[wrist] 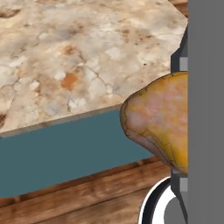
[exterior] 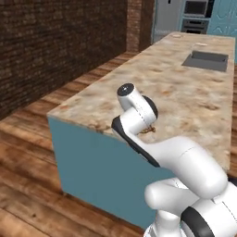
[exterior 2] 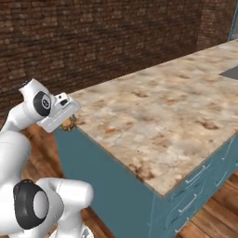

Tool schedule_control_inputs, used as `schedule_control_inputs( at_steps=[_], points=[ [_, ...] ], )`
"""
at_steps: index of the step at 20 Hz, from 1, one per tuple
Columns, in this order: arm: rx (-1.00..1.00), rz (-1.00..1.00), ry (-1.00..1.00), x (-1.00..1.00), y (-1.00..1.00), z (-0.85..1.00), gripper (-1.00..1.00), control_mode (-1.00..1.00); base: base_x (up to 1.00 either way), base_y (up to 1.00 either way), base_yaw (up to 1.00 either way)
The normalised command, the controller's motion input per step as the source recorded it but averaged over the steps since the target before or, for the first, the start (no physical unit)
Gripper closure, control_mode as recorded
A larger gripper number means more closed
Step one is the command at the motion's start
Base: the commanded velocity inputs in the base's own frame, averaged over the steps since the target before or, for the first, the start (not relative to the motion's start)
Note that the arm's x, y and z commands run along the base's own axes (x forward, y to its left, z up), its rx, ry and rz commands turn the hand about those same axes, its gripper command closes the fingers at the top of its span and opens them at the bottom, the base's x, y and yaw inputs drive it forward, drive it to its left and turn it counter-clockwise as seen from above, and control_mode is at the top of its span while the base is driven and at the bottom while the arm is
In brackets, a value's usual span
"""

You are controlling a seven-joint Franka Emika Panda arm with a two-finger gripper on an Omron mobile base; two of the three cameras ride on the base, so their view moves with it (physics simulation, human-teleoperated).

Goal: Take the chicken drumsticks from the pan and place one on each plate on the dining counter.

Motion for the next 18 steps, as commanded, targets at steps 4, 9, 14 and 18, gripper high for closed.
schedule_control_inputs(
  at_steps=[4, 9, 14, 18],
  points=[
    [0.00, 0.00, 0.00, 0.00, 0.00, 0.00, 1.00, 1.00, -0.09, 1.00, -0.34],
    [0.00, 0.00, 0.00, 0.00, 0.00, 0.00, 1.00, 1.00, -0.01, 1.00, -0.42],
    [0.00, 0.00, 0.00, 0.00, 0.00, 0.00, 1.00, 1.00, 0.00, 1.00, -0.39],
    [0.00, 0.00, 0.00, 0.00, 0.00, 0.00, 1.00, 1.00, 0.06, 1.00, -0.41]
  ],
)
